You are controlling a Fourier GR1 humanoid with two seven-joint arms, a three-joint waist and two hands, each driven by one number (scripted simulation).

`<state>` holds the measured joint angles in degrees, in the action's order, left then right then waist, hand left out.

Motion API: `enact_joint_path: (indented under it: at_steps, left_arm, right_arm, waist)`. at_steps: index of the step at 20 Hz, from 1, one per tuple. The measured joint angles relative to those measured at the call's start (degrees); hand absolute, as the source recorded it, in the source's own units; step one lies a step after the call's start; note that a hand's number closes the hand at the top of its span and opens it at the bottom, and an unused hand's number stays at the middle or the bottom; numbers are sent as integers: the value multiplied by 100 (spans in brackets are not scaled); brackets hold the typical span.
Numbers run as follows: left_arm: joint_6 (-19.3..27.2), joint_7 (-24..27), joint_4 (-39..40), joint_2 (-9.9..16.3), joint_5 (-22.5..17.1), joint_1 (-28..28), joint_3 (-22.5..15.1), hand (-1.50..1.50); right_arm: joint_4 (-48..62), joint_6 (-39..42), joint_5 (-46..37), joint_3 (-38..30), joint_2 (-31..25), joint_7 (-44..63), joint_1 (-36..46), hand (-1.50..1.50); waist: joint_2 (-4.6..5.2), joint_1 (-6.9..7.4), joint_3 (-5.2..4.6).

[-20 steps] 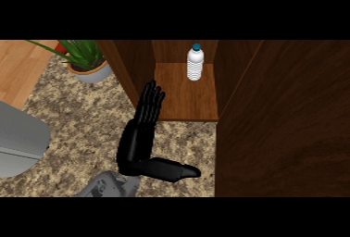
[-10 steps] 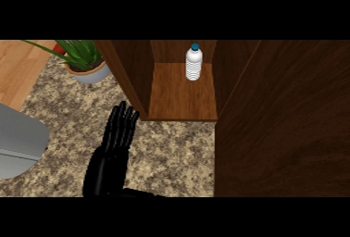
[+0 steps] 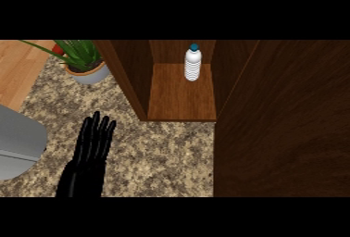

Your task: Pick up the bottled water, place it into the cabinet and close the cabinet

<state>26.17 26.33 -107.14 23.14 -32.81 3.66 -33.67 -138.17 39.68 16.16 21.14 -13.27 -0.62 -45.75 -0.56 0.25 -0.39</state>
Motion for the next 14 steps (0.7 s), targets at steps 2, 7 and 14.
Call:
enact_joint_path:
  at_steps: [2,7,14]
  left_arm:
    - [-42,-9,-89,65,-65,66,96,-150]
    - [-293,166,-260,323,-208,456,321,-150]
    - [-581,269,-496,592,-416,888,555,-150]
  right_arm:
    - [-26,-134,-216,273,104,137,188,150]
    - [-208,-470,-1007,755,315,484,649,150]
    - [-360,-835,-1812,1284,605,1430,1515,150]
  waist:
    - [-2,0,0]
    - [-22,40,-11]
    - [-26,147,-8]
